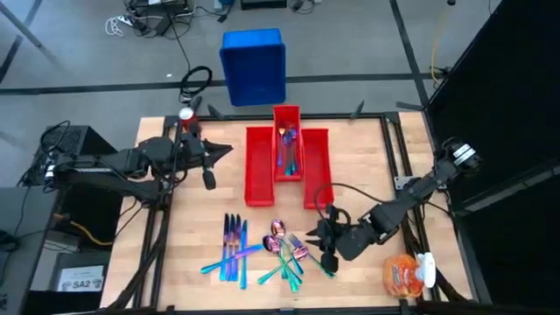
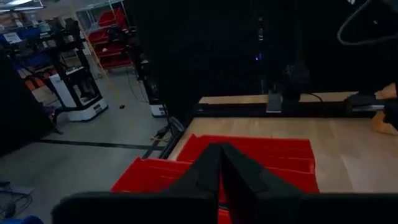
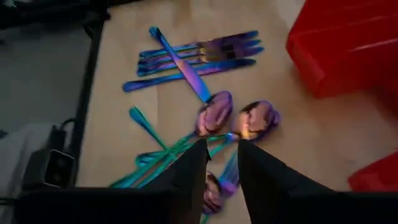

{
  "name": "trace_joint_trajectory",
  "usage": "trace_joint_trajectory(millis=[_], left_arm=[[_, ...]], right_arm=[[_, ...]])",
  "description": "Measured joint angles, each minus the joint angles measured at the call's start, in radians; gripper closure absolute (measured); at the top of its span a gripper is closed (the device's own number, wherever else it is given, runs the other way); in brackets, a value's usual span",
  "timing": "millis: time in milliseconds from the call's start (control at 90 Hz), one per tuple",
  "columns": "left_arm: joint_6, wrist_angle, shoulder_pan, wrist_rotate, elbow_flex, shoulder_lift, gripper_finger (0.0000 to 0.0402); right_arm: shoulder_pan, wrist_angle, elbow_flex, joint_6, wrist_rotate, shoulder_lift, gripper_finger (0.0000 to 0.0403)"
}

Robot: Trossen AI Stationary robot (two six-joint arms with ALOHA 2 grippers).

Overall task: Sort silverware
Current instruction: Put the iridescent fork into the middle orange bin

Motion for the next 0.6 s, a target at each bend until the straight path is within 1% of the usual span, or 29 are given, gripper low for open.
trace_joint_trajectory(millis=[267,333,433,533,600], left_arm=[[0.000,0.002,0.000,0.000,0.000,0.000,0.0401],[0.000,0.000,0.000,0.000,0.000,0.000,0.0401],[0.000,0.001,0.000,0.000,0.000,0.000,0.0401],[0.000,0.003,0.000,0.000,0.000,0.000,0.0402],[0.000,0.004,0.000,0.000,0.000,0.000,0.0402]], right_arm=[[-0.001,0.017,0.000,0.008,-0.003,0.001,0.0334],[-0.001,0.014,0.000,0.009,-0.029,0.003,0.0330],[0.006,0.012,0.000,0.011,-0.051,0.023,0.0326],[0.010,0.001,0.000,0.030,-0.067,0.071,0.0325],[0.004,-0.010,0.000,0.053,-0.107,0.109,0.0328]])
